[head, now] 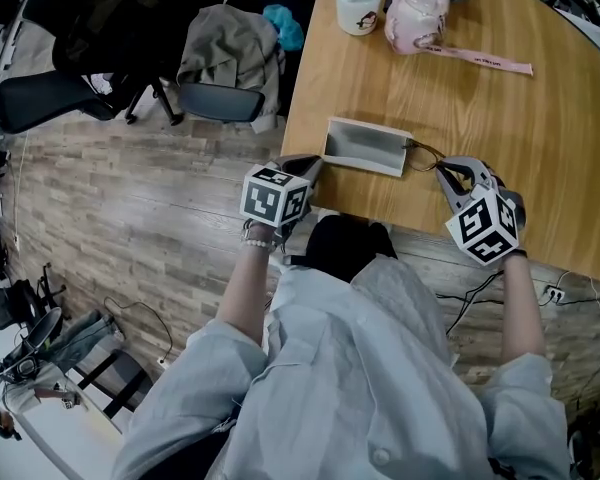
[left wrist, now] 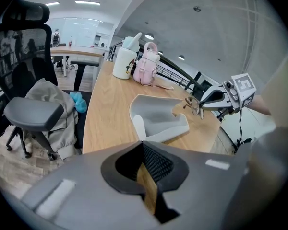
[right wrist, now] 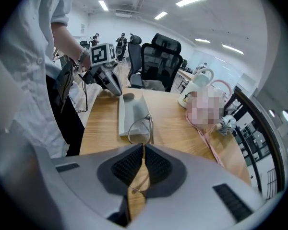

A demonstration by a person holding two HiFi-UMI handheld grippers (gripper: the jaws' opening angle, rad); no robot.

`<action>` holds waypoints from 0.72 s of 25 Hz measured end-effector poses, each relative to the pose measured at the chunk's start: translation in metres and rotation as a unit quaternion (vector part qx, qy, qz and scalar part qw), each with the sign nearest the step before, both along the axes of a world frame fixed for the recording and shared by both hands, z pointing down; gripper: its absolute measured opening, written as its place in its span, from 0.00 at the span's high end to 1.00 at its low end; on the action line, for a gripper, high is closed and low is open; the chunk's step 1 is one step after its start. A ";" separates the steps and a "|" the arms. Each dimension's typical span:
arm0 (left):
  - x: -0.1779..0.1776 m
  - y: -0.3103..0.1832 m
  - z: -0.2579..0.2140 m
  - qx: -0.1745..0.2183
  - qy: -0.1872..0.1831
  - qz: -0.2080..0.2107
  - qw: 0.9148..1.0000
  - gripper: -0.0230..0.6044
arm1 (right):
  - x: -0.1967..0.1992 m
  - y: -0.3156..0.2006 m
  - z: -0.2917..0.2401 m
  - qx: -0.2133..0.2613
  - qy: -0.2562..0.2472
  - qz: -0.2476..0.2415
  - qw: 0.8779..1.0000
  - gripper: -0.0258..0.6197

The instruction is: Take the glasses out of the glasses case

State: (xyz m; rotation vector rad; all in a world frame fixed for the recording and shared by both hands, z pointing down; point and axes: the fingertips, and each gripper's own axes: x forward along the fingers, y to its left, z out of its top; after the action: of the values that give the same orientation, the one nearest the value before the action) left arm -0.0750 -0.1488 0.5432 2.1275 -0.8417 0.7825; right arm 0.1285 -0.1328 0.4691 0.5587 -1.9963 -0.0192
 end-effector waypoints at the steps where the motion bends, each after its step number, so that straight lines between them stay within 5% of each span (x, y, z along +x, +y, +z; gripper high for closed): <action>1: 0.000 -0.001 0.000 0.001 -0.002 -0.001 1.000 0.96 | 0.004 0.000 0.003 -0.002 0.002 -0.001 1.000 0.94; 18: -0.003 -0.003 0.001 0.002 -0.009 -0.019 1.000 0.96 | 0.027 -0.005 0.049 -0.028 -0.005 0.030 0.999 0.94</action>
State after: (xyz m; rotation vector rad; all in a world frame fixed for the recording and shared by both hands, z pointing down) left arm -0.0778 -0.1521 0.5442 2.1052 -0.8917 0.7820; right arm 0.1557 -0.1379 0.5177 0.5828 -1.9834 0.0761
